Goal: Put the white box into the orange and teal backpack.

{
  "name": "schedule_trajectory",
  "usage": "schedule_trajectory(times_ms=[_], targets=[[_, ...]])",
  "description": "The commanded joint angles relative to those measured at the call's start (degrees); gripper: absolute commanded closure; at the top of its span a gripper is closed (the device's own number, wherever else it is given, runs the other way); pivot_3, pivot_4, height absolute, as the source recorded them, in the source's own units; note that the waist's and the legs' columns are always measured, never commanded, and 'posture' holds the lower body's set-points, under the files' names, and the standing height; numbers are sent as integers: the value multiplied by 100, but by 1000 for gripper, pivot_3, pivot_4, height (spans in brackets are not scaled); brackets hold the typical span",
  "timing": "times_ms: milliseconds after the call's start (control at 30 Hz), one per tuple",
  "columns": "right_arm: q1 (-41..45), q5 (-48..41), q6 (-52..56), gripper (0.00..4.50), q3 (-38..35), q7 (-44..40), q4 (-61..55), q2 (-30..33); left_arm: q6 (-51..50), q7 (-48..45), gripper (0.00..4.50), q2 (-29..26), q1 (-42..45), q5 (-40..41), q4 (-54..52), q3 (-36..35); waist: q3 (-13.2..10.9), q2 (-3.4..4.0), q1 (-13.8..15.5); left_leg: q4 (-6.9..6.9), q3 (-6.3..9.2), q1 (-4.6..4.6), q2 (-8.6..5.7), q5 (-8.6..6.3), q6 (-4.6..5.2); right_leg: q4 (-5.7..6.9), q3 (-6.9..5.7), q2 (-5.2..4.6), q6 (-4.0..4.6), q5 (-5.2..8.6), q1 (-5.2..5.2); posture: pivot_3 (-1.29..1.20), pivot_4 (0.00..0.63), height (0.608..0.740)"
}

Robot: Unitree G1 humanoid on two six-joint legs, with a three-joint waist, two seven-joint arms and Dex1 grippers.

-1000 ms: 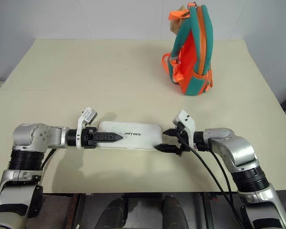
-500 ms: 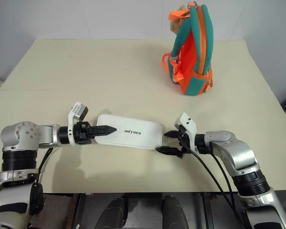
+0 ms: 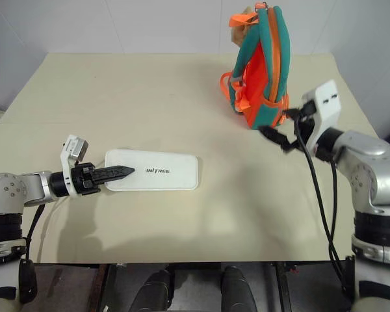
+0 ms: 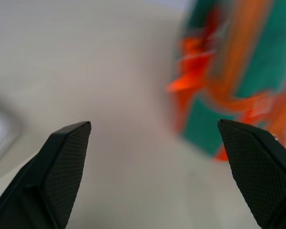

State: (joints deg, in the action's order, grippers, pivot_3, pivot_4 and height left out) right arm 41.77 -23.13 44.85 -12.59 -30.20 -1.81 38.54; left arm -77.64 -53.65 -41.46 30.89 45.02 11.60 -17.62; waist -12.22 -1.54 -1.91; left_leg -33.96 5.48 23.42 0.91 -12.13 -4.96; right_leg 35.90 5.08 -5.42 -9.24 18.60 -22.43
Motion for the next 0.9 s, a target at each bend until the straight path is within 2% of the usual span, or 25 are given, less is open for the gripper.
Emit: schedule_trajectory(times_ms=[33,300,533,667,800,900], targets=[[480,171,-131,0,-87,613,234,-299,92,177,3138,56,-91,65,-264,-55,0,0,12,3,2,0,0,2,-3,1,-1,1,0,0,-2,0,150,740],[1163,869,-927,0,356,1264,1558,-1062,136,483,3138,242,-282,262,-494,-257,0,0,23,11,1,5,0,2,-4,-2,-2,0,0,1,-5,0,150,740],[1522,1892,-2490,0,713,2100,3163,-1263,140,772,3138,436,-427,437,-656,-423,0,0,-10,9,1,-1,0,7,-6,6,-1,0,0,-1,-3,0,150,740],[1672,2028,-2963,0,752,2163,3672,-1406,147,914,3138,523,-539,538,-774,-527,0,0,-50,10,1,-1,0,8,-6,7,-1,1,-2,-2,-3,0,150,740],[1818,1935,-3115,0,629,2090,3771,-1514,141,1023,3138,574,-672,628,-929,-625,0,0,-131,10,2,-2,0,10,-8,9,-1,0,-4,-3,-1,0,150,740],[1668,1774,-2823,0,584,1849,3108,-1447,155,1087,3138,566,-729,693,-988,-691,0,1,-151,12,2,-2,1,10,-8,9,0,1,-4,-3,-3,0,150,740]])
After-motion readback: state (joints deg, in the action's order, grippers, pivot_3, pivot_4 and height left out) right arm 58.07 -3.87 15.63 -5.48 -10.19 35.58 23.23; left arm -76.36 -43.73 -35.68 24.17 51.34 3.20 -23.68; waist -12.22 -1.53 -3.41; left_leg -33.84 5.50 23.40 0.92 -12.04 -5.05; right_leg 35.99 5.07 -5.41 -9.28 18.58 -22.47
